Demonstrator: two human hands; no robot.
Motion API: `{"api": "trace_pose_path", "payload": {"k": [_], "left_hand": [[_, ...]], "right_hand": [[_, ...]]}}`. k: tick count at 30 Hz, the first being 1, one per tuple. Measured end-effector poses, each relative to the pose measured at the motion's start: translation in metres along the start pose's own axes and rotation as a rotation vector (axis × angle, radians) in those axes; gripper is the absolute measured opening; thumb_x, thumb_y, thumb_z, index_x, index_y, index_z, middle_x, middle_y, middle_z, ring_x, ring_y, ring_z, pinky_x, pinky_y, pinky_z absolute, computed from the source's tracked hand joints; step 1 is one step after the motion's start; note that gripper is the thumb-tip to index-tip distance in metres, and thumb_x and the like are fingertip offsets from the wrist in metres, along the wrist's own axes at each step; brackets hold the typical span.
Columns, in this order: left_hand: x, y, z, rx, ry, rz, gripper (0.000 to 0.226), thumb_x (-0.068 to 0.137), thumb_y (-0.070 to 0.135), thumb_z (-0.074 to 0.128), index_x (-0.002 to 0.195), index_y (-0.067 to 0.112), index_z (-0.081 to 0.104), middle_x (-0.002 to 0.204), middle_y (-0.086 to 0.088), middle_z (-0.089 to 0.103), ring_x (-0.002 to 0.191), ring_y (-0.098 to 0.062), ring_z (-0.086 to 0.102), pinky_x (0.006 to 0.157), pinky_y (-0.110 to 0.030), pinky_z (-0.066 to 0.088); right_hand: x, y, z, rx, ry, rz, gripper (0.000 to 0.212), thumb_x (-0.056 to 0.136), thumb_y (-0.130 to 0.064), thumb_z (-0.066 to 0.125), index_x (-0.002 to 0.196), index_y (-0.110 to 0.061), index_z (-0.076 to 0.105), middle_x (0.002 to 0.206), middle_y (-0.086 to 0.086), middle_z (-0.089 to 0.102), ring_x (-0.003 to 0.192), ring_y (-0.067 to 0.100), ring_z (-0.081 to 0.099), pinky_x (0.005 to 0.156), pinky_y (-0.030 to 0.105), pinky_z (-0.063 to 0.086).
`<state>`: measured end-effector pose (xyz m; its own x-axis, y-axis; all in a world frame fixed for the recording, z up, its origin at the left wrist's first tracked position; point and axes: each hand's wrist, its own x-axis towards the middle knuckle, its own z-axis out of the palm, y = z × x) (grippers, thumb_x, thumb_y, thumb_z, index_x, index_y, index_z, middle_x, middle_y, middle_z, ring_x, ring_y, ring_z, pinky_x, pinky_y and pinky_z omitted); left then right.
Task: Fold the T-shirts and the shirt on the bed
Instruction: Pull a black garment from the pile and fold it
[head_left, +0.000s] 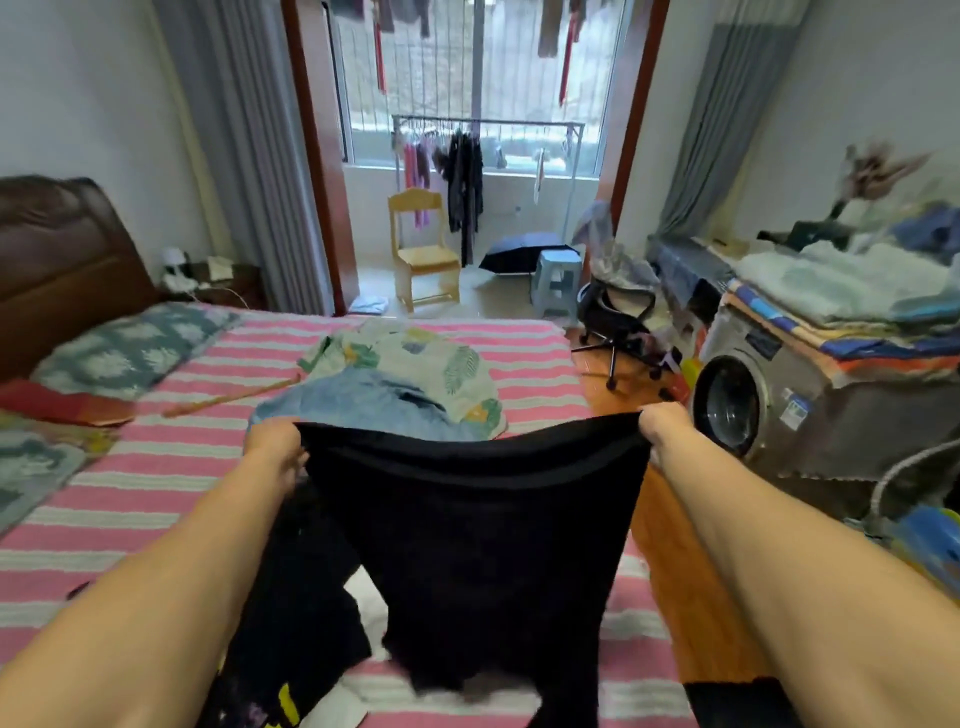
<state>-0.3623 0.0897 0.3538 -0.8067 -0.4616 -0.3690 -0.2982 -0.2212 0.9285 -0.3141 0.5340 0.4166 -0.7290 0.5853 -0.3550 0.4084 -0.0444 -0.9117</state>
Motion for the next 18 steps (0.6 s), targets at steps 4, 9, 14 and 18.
{"api": "trace_pose_path", "payload": {"k": [4,9,14,18], "left_hand": [[-0.022,0.140,0.055,-0.328,-0.073,0.232,0.037,0.100,-0.004,0.030,0.092,0.020,0.057,0.071,-0.005,0.060,0.046,-0.007,0.057,0.048,-0.018,0.048],[-0.049,0.266,0.073,-0.554,-0.098,0.391,0.040,0.098,-0.004,0.025,0.083,0.018,0.055,0.046,0.000,0.057,0.035,-0.007,0.052,0.054,-0.023,0.054],[-0.065,0.280,0.045,-0.428,-0.156,0.412,0.033,0.093,-0.002,0.037,0.084,0.015,0.063,0.068,-0.003,0.063,0.058,-0.013,0.065,0.076,-0.033,0.063],[-0.067,0.188,0.010,-0.218,-0.156,0.361,0.027,0.089,-0.001,0.041,0.077,0.012,0.061,0.065,-0.005,0.060,0.060,-0.017,0.062,0.065,-0.030,0.061]], "right_hand": [[0.027,-0.122,0.008,0.294,-0.100,-0.158,0.027,0.099,0.001,0.045,0.083,-0.012,0.062,0.087,0.016,0.056,0.051,0.021,0.056,0.043,0.018,0.045],[0.011,-0.222,-0.021,0.499,-0.077,-0.359,0.035,0.099,0.003,0.038,0.084,-0.015,0.064,0.085,0.013,0.060,0.054,0.022,0.058,0.035,0.015,0.039],[-0.020,-0.218,-0.038,0.502,0.050,-0.465,0.046,0.095,0.006,0.027,0.086,-0.019,0.064,0.091,0.011,0.062,0.072,0.022,0.060,0.057,0.031,0.057],[-0.015,-0.121,-0.039,0.370,0.104,-0.421,0.039,0.091,0.004,0.036,0.081,-0.024,0.061,0.085,0.007,0.061,0.071,0.022,0.060,0.054,0.028,0.053]]}}
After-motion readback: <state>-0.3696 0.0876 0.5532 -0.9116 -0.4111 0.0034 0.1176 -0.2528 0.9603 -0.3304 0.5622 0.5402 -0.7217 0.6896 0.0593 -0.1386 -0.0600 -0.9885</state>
